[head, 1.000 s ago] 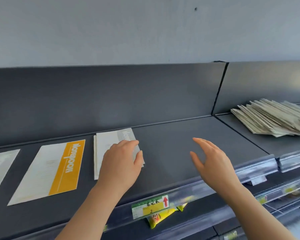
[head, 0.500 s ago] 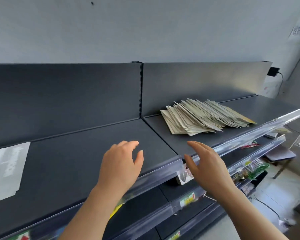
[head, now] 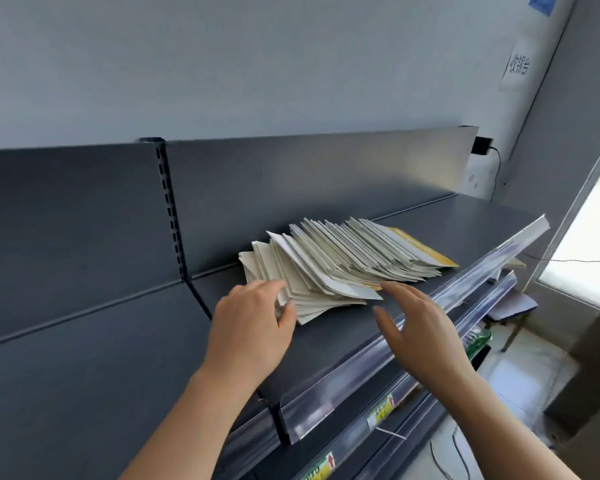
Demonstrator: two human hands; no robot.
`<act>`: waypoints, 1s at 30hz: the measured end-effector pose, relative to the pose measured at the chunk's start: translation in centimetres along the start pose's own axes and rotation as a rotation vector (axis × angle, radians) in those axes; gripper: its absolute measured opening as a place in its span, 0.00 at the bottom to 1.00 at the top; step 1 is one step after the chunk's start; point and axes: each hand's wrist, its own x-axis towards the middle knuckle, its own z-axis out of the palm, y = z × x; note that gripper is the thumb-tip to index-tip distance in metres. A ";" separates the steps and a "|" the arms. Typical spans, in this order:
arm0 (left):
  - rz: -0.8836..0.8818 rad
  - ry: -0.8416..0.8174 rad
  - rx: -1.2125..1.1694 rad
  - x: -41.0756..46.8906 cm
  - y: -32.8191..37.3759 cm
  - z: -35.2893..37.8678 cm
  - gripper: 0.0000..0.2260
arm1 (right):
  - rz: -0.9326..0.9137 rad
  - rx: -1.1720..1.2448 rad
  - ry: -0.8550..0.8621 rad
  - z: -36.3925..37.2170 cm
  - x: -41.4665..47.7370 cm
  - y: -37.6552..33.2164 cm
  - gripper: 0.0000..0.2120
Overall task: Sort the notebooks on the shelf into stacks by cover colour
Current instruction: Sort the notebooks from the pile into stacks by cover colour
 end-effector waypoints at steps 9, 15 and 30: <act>0.073 -0.018 -0.008 8.8 4.7 5.5 0.14 | 0.101 0.068 0.028 0.5 8.5 8.2 0.17; 0.055 -0.030 0.009 12.6 8.3 10.1 0.13 | 0.133 0.053 -0.064 1.4 14.8 15.9 0.17; -0.435 -0.107 -0.042 19.2 16.4 19.7 0.13 | -0.274 0.241 -0.492 2.5 22.5 25.3 0.17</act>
